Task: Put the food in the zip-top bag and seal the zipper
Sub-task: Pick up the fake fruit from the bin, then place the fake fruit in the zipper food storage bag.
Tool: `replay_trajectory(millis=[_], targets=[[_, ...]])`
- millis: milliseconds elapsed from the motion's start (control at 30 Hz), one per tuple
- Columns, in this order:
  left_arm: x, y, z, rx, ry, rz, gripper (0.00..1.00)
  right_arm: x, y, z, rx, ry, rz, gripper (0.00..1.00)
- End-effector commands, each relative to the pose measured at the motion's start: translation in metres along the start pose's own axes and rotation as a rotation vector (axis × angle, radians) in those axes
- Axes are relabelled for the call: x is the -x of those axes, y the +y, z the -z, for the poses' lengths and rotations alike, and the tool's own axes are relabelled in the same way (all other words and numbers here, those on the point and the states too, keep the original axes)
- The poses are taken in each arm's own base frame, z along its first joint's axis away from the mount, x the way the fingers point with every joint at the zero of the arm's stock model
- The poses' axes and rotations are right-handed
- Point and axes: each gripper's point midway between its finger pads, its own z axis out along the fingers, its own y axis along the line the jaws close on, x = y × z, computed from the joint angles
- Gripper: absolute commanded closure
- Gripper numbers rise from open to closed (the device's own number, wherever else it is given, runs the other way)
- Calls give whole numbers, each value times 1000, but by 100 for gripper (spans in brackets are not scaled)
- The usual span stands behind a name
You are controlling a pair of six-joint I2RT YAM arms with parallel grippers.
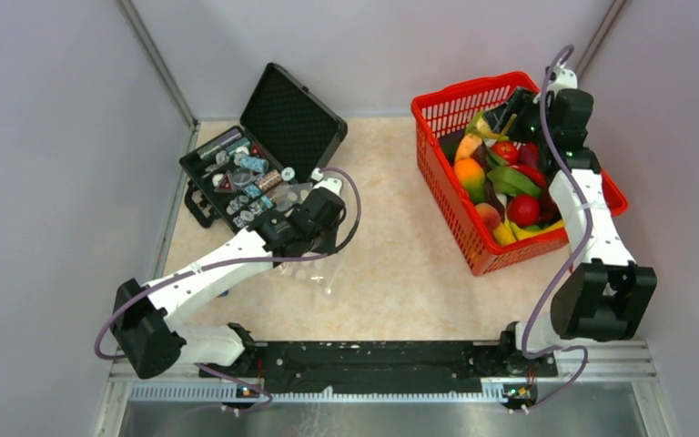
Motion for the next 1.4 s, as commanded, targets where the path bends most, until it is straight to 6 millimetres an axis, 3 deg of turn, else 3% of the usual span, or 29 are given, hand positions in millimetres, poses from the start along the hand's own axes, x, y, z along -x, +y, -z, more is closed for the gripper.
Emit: replay_trajectory(millis=[0, 67, 233, 367, 467, 667, 833, 967, 1100, 1200, 1267, 1333, 1367], targets=[[8, -3, 7, -30, -46, 26, 100, 28, -1, 11, -51, -110, 11, 77], [8, -3, 8, -32, -47, 28, 100, 32, -7, 18, -96, -136, 14, 77], [8, -2, 8, -32, -50, 32, 100, 56, 16, 34, 22, -227, -7, 77], [8, -4, 8, -38, -45, 27, 100, 70, 0, 38, -106, -184, -5, 76], [8, -3, 9, -39, -47, 32, 100, 52, -25, 49, -249, -103, 38, 74], [8, -5, 7, -46, -48, 24, 100, 13, -53, 75, -369, -30, 107, 73], [10, -11, 6, -68, -41, 17, 100, -19, -73, 55, -383, 104, 96, 71], [9, -11, 6, -71, -41, 16, 100, -37, -67, 28, -290, 217, 65, 68], [7, -8, 6, -66, -49, 22, 100, -61, -49, 15, -147, 309, 34, 62], [6, -6, 6, -59, -50, 20, 100, -69, -45, 13, -114, 307, 16, 53], [5, -5, 5, -55, -46, 16, 100, -74, -47, 12, -112, 308, 9, 53], [5, -5, 4, -50, -46, 14, 100, -63, -66, 15, -245, 256, -1, 60], [5, -5, 4, -49, -46, 14, 100, -48, -72, 19, -299, 174, 9, 64]])
